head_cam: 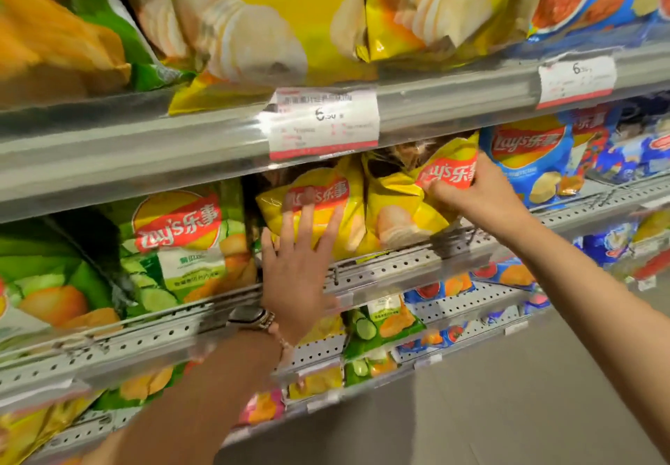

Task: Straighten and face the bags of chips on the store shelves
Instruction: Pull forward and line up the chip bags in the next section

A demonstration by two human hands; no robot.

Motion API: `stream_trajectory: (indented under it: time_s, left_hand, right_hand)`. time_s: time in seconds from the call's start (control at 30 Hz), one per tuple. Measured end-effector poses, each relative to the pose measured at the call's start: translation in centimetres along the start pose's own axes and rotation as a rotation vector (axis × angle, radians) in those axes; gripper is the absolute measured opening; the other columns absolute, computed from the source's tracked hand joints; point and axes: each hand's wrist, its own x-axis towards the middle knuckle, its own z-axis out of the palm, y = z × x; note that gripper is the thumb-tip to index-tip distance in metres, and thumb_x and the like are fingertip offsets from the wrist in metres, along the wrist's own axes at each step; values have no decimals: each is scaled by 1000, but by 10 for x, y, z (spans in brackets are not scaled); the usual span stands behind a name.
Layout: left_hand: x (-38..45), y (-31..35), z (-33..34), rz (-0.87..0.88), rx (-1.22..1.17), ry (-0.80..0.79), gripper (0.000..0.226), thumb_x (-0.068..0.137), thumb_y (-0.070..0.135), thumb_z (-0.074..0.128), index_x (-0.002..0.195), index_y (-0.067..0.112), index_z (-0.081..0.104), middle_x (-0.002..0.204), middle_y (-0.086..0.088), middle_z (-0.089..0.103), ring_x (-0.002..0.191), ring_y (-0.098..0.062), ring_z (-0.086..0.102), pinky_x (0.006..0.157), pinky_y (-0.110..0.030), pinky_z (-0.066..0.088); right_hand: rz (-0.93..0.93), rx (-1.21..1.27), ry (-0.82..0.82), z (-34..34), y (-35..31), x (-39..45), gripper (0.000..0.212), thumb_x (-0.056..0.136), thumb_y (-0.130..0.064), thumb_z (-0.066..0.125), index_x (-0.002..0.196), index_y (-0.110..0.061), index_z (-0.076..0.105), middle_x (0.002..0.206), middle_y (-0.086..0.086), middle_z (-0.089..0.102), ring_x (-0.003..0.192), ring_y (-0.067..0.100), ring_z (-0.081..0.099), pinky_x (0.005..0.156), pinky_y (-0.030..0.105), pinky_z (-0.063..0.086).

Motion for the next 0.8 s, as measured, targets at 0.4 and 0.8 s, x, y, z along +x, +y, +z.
stream_trajectory:
  time_s: [0.4, 0.8]
  left_hand:
    - [3, -11, 8, 77, -28, 168, 146, 48, 66, 81, 147, 37, -23, 158, -8, -20, 146, -32, -13, 115, -53, 14]
    - [-19, -25, 58, 179, -66, 598, 89, 49, 55, 86, 129, 29, 55, 134, -22, 49, 119, -40, 46, 88, -56, 41]
  right_hand:
    - [-371, 410, 419, 63, 50, -20, 89, 73, -58, 65, 139, -10, 30, 126, 0, 43, 106, 0, 49, 87, 4, 39]
    - [-605, -11, 344, 62, 72, -38, 87, 77, -45, 73, 148, -32, 24, 153, 12, 22, 142, 20, 19, 111, 27, 23]
